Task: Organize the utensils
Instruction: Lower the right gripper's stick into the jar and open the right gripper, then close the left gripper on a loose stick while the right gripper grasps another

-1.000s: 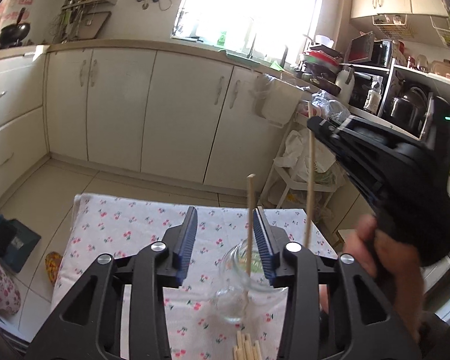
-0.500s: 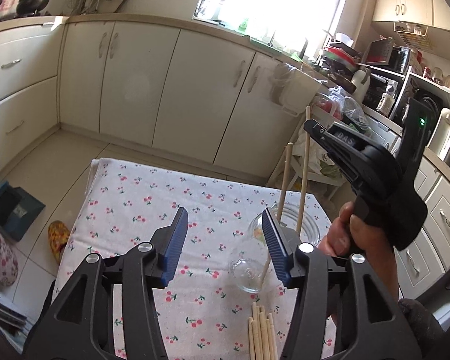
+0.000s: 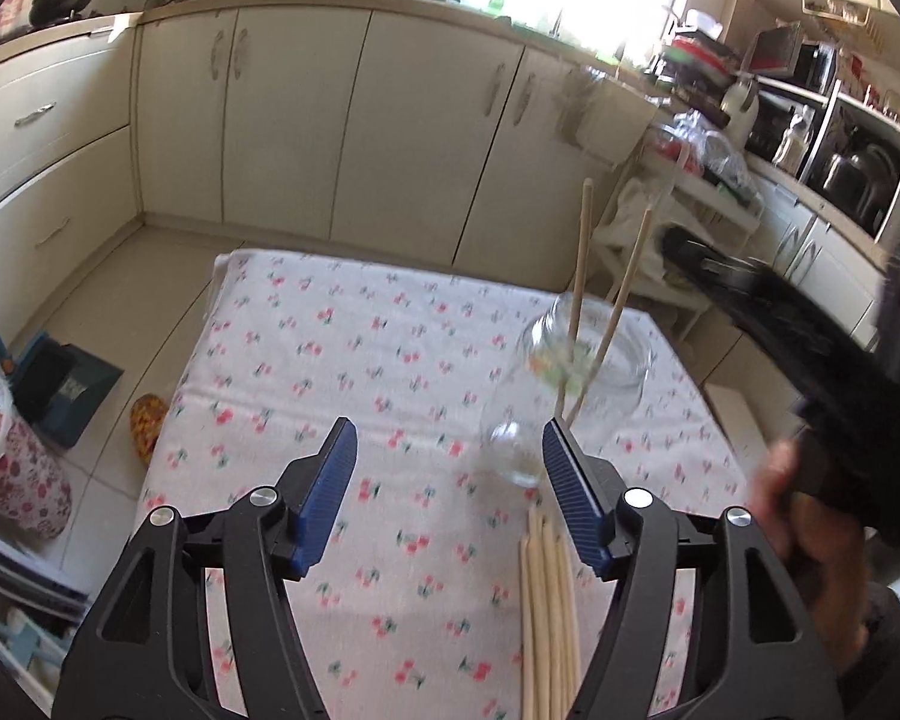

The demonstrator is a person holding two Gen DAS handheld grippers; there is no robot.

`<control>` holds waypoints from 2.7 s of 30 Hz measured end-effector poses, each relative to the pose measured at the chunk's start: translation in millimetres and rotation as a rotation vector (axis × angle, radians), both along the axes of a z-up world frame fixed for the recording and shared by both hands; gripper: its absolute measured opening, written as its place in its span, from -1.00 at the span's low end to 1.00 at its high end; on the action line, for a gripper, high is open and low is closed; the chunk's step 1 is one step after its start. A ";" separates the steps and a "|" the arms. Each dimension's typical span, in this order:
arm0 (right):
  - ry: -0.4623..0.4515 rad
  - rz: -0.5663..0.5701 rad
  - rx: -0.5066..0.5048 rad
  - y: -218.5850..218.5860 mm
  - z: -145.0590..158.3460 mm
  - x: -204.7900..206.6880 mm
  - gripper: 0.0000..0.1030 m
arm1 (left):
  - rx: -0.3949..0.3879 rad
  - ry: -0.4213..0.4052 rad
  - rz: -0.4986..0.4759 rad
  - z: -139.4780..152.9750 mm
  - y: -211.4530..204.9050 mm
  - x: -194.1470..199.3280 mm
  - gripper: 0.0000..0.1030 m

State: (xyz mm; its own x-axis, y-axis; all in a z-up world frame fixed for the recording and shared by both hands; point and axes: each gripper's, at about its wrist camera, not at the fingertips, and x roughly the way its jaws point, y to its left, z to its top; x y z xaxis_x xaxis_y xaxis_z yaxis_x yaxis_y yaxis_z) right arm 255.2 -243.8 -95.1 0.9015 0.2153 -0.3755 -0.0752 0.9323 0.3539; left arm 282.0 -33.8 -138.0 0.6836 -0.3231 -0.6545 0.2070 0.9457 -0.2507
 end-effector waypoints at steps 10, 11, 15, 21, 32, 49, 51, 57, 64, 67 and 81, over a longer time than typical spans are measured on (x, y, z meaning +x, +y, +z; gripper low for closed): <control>0.419 0.072 -0.027 22.4 -79.5 -80.1 -0.64 | 0.067 0.107 -0.014 -25.6 1.1 -34.4 0.22; 0.429 0.073 -0.036 26.5 -84.0 -81.3 -0.65 | 0.071 0.111 -0.015 -26.9 1.1 -36.0 0.22; 0.469 0.079 -0.060 35.9 -96.8 -75.7 -0.70 | 0.087 0.136 -0.026 -34.8 -2.9 -46.3 0.24; 0.480 0.113 -0.105 41.4 -109.1 -73.7 -0.70 | 0.095 0.163 -0.049 -45.6 -12.3 -48.5 0.25; 0.512 0.169 -0.245 34.7 -108.4 -69.1 -0.74 | 0.128 0.203 -0.096 -63.6 -39.7 -36.7 0.25; 0.539 0.189 -0.167 -0.3 -109.7 -60.6 -0.78 | 0.129 0.269 -0.116 -79.7 -45.0 -17.5 -0.56; 0.545 0.178 -0.157 -1.2 -109.7 -60.1 -0.78 | 0.124 0.280 -0.131 -79.8 -46.4 -14.4 -0.56; 0.544 0.188 -0.197 6.6 -109.0 -59.0 -0.83 | 0.112 0.302 -0.137 -81.2 -49.5 -2.8 -0.73; 0.565 0.191 -0.200 2.4 -107.9 -58.8 -0.86 | 0.076 0.347 -0.133 -79.9 -37.9 1.8 -0.80; 0.563 0.170 -0.195 0.2 -106.0 -56.8 -0.64 | 0.065 0.357 -0.131 -78.6 -36.5 3.8 -0.80; 0.560 0.171 -0.230 7.3 -108.9 -51.1 -0.63 | 0.144 0.330 -0.115 -81.1 -40.3 9.9 -0.72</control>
